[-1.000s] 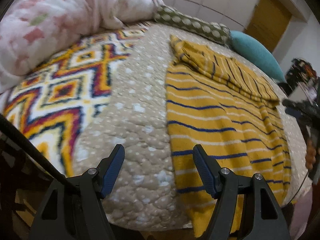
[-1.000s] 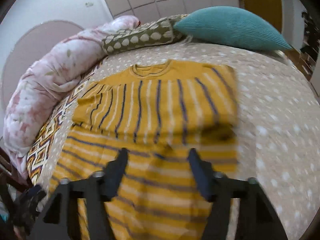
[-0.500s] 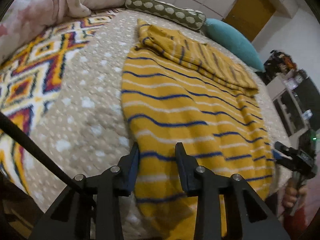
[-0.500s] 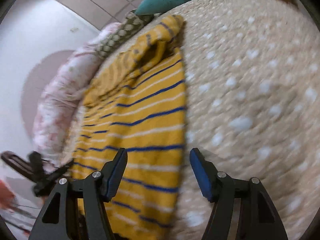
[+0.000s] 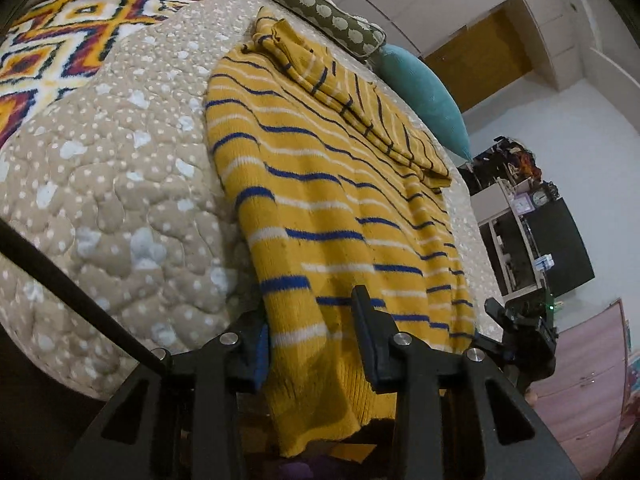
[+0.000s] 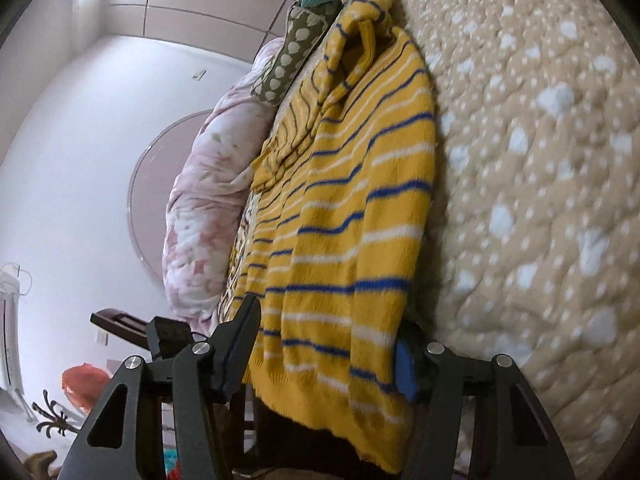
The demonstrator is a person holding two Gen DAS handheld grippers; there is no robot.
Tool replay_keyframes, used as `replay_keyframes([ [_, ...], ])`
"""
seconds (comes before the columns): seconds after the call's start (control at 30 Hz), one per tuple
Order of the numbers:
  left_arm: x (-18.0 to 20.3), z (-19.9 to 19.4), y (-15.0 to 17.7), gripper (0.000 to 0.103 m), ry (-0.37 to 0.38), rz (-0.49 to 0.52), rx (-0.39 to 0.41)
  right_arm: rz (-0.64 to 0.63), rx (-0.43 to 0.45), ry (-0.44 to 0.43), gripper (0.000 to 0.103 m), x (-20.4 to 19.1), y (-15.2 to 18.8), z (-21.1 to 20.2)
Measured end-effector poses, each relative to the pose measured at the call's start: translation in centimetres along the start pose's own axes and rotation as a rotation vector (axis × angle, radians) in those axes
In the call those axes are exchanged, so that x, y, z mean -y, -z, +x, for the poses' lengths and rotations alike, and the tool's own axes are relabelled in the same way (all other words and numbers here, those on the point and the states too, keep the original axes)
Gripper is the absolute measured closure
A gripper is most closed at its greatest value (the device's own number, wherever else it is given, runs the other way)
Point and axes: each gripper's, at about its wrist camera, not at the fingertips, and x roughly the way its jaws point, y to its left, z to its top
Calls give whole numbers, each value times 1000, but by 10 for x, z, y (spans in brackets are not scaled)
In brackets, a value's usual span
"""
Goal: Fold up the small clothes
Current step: 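Grasp the hem with the left tool while the right tool grasps the hem too, then lift the hem with both tools and fold it up onto the collar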
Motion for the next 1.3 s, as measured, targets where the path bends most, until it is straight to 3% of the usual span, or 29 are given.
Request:
replay_keyframes([
  [0.3,6,3,4,70,-60,8,19,-49,-30,67,39,-14,31,14],
  [0.4,5,1,0,84,-105,-8,12,-47,-20,93,43,-16,38,15],
  [0.47,1,-3,-1,87,-104,-34,16,-50,-17,119,49,-18,43,15],
  [0.57,-5,-10,-4,95,-130,-65,23,-65,-16,174,68,-20,46,17],
  [0.63,-1,-18,-8,95,-187,-49,37,-69,-18,234,89,-21,42,18],
  [0.7,7,-30,-12,96,-226,-20,65,-80,-22,247,92,-23,38,16],
  [0.93,41,-85,-1,96,-254,104,155,-205,-35,225,95,-59,44,-10],
  [1.17,36,-95,35,96,-274,111,109,-309,-103,242,95,-77,83,-40],
  [1.3,24,-85,28,96,-257,65,91,-307,-91,229,95,-79,75,-34],
])
